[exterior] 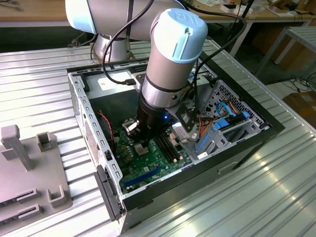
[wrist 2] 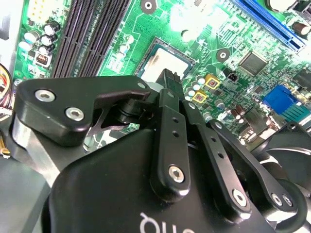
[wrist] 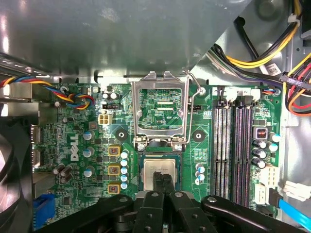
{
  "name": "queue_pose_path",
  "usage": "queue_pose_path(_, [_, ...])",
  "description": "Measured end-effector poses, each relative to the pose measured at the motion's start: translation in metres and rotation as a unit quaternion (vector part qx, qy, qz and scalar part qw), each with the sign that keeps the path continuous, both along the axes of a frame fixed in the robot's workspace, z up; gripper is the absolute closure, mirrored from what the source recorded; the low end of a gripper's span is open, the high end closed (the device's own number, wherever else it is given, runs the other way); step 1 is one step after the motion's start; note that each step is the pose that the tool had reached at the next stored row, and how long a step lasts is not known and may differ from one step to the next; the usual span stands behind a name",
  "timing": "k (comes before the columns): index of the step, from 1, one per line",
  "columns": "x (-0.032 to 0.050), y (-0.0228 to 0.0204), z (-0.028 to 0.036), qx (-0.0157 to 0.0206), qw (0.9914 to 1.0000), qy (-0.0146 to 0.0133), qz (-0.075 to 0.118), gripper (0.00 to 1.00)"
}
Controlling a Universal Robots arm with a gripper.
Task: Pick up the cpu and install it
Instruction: 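Close the cpu cover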
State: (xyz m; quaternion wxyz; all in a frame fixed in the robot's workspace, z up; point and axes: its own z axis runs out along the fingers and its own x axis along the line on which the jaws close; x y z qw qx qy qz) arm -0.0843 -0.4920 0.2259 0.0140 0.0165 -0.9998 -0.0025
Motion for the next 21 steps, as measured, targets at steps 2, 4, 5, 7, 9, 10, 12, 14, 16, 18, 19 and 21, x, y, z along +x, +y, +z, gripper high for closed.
queue_pose_path(2, [0.0039, 0.0000, -0.0001, 0.0001, 1.00000, 0.0000, 0.000, 0.89])
queue_pose_path(4, [0.0090, 0.0000, -0.0001, 0.0001, 1.00000, 0.0001, 0.001, 0.89])
queue_pose_path(5, [0.0105, 0.0000, -0.0001, 0.0001, 1.00000, 0.0001, 0.002, 0.89])
queue_pose_path(7, [0.0115, 0.0000, 0.0000, 0.0000, 0.99998, 0.0001, 0.006, 0.89])
queue_pose_path(9, [0.0116, 0.0001, 0.0028, 0.0001, 0.99998, 0.0001, 0.007, 0.89])
queue_pose_path(10, [0.0116, 0.0001, 0.0070, 0.0001, 0.99998, 0.0001, 0.007, 0.89])
queue_pose_path(12, [0.0116, 0.0002, 0.0147, 0.0000, 0.99998, 0.0001, 0.007, 0.89])
queue_pose_path(14, [0.0125, 0.0007, 0.0155, -0.0003, 0.99997, 0.0001, 0.008, 0.89])
queue_pose_path(16, [0.0154, 0.0013, 0.0155, -0.0004, 0.99995, 0.0003, 0.010, 0.89])
queue_pose_path(18, [0.0215, 0.0019, 0.0155, -0.0005, 0.99985, 0.0003, 0.017, 0.89])
queue_pose_path(19, [0.0236, 0.0021, 0.0155, -0.0005, 0.99983, 0.0003, 0.018, 0.89])
queue_pose_path(21, [0.0275, 0.0043, 0.0155, -0.0004, 0.99978, 0.0003, 0.021, 0.89])
